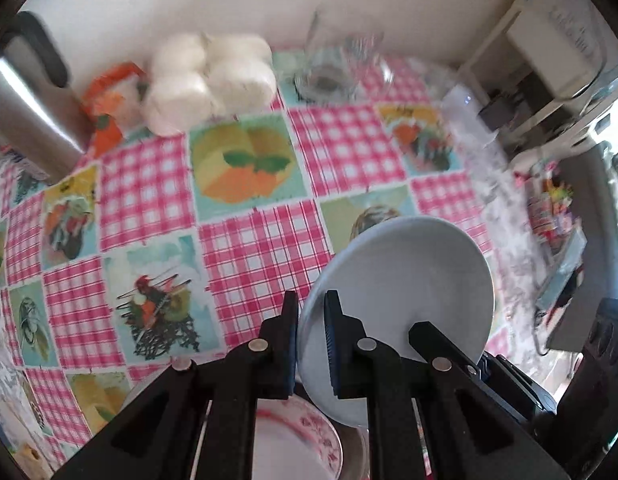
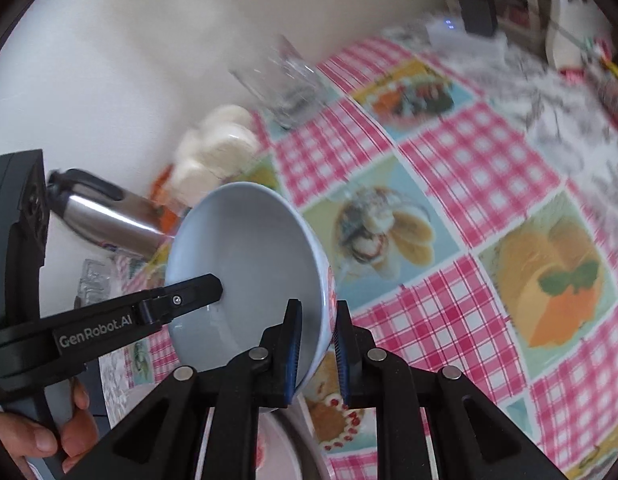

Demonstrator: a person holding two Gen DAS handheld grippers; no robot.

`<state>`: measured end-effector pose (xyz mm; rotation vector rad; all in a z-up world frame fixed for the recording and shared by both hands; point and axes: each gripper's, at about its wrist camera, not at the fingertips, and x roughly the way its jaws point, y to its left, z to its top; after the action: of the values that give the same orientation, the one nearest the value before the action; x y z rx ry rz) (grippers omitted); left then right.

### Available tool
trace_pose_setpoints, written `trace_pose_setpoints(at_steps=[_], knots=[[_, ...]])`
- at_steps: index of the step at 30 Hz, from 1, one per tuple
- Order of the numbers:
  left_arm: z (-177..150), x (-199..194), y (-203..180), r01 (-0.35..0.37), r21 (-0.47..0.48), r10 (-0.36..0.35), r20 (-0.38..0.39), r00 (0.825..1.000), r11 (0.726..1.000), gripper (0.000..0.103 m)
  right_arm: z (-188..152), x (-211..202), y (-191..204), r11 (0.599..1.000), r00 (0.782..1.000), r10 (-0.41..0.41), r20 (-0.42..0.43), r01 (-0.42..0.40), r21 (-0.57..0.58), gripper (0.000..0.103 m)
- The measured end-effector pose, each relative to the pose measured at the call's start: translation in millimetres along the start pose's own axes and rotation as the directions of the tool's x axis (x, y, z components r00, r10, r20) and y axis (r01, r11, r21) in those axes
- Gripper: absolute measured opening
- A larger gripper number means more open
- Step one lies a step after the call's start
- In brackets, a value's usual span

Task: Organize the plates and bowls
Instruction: 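Lift the pale blue bowl and carry it over the stacked dishes, then lower the pale blue bowl onto the stack and open both grippers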

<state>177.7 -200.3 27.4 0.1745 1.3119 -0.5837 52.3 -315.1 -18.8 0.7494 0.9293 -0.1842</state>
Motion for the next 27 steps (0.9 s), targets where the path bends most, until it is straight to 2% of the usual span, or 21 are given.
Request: trace_pose_setpoints(at_steps=[5, 8, 15, 22, 27], knots=[[-24, -52, 20, -0.004, -0.001, 0.004, 0.137, 0.991, 1.0, 0.013, -14, -24, 34, 0.997, 0.999, 0.039, 0.02, -0.037, -0.074, 0.017], [-44, -76, 34, 0.02, -0.031, -0.014, 0.188, 0.982, 0.999, 0.013, -23, -34, 52, 0.992, 0.998, 0.057, 0.03, -0.053, -0.114, 0.017], [-94, -97, 73, 0.074, -0.131, -0.035, 0.283, 0.959, 0.989, 0.013, -48, -46, 87, 0.974, 0.997, 0.073, 0.015, -0.068, -0.217, 0.017], [-132, -89, 91, 0.088, -0.193, -0.029, 0.29, 0.956, 0.977, 0.013, -76, -38, 103, 0.954, 0.999, 0.022, -0.039, -0.033, -0.299, 0.02], [-144, -81, 98, 0.05, -0.219, 0.014, 0.279, 0.96, 0.974, 0.013, -88, -26, 107, 0.943, 0.996, -0.008, -0.087, -0.021, -0.332, 0.02]])
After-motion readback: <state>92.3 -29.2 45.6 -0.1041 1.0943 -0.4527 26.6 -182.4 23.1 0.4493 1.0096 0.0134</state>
